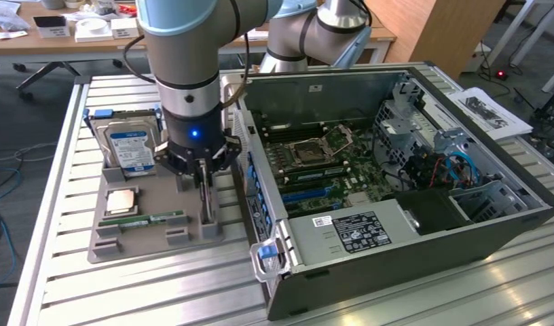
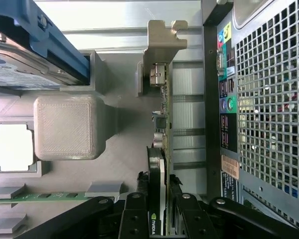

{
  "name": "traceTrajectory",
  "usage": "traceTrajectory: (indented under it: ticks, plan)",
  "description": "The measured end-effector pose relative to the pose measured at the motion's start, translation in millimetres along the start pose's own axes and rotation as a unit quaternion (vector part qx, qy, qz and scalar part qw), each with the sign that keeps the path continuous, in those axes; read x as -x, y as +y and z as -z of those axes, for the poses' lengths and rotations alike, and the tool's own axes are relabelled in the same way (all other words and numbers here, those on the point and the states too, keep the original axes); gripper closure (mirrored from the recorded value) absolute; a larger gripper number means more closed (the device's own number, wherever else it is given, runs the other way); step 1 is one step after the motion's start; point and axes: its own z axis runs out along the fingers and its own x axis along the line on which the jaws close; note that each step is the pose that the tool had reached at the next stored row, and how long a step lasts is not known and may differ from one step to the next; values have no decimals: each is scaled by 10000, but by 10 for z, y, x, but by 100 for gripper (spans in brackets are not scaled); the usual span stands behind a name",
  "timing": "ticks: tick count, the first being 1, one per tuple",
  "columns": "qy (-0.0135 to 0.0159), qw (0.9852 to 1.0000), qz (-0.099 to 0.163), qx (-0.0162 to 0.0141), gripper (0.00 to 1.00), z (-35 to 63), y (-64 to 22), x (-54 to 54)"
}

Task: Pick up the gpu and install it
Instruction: 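Pick up the gpu and move the gpu toward the slot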

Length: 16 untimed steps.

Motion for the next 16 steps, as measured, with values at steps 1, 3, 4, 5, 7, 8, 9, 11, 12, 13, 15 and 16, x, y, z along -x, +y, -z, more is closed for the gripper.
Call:
traceTrajectory:
  ticks: [1, 3, 4, 5, 7, 8, 9, 11, 12, 13, 15, 16]
  plan:
    - [0, 10000, 0, 0, 73, 25, 1, 0]
    - [0, 10000, 0, 0, 73, 83, 4, 2]
    - [0, 10000, 0, 0, 73, 114, 5, 2]
    - [0, 10000, 0, 0, 73, 147, 7, 3]
    - [0, 10000, 0, 0, 73, 219, 10, 5]
    - [0, 10000, 0, 0, 73, 256, 12, 6]
    - [0, 10000, 0, 0, 73, 296, 14, 7]
    - [0, 10000, 0, 0, 73, 371, 17, 9]
    - [0, 10000, 0, 0, 73, 407, 19, 9]
    - [0, 10000, 0, 0, 73, 443, 20, 10]
    - [0, 10000, 0, 0, 73, 516, 24, 12]
    - [0, 10000, 0, 0, 73, 552, 26, 13]
